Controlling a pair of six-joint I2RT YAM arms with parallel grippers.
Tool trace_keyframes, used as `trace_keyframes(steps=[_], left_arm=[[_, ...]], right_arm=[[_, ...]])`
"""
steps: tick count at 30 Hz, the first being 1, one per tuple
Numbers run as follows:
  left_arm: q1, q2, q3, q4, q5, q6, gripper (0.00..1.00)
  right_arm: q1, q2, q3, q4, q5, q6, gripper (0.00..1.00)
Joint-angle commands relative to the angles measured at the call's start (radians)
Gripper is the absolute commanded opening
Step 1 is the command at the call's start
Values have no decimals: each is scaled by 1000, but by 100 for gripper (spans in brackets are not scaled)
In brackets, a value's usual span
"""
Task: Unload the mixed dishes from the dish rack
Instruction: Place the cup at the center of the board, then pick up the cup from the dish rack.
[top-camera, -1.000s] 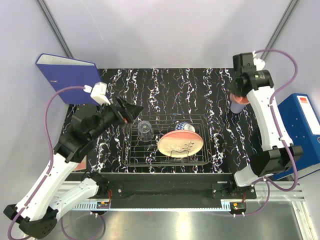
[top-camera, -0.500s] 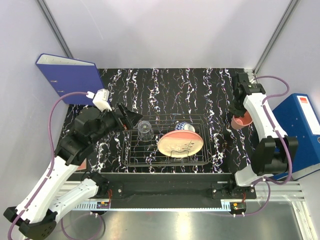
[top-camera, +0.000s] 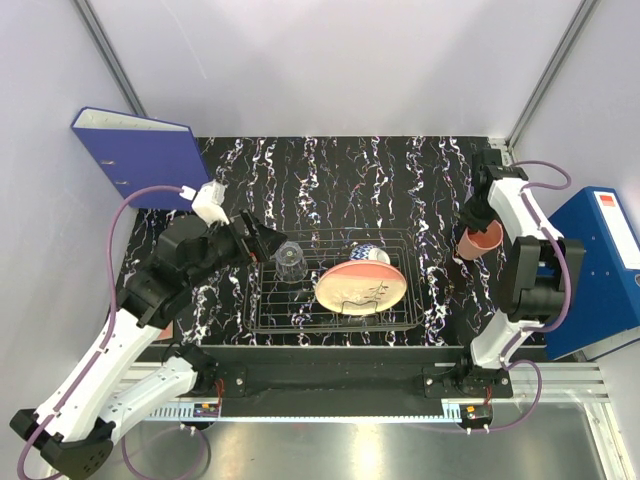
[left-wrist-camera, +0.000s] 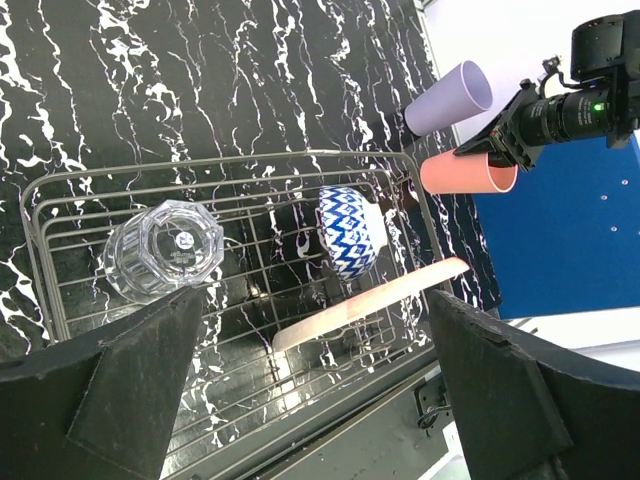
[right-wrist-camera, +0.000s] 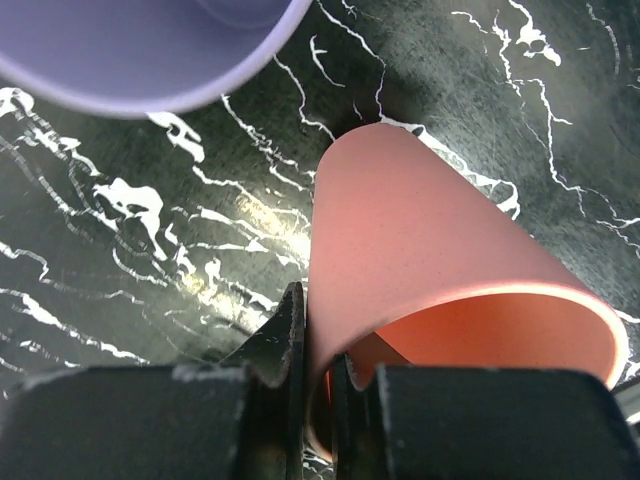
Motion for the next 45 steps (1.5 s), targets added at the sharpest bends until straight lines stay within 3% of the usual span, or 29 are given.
trace_keyframes(steps=[1,15,26,32,37,45], left_arm=[[0,-2,-12,22,10,14,99],[0,-3,-18,22,20,14,99],[0,-9,0,19,4,46,99],[0,-8,5,5,-13,58,99],[0,9,20,-73,-117,139,99],[-18,240,72,-128,-217,179,99]], right_arm=[[-10,22,6,45,-15,-4,0],[-10,-41,6,50,-12,-8,34],[52,-254,119,37,-92,4,55],[162,-390,160,24,-93,6,79],[300,-629,8,267,-266,-56,89],[400,-815,-271,491,-388,-80,90]])
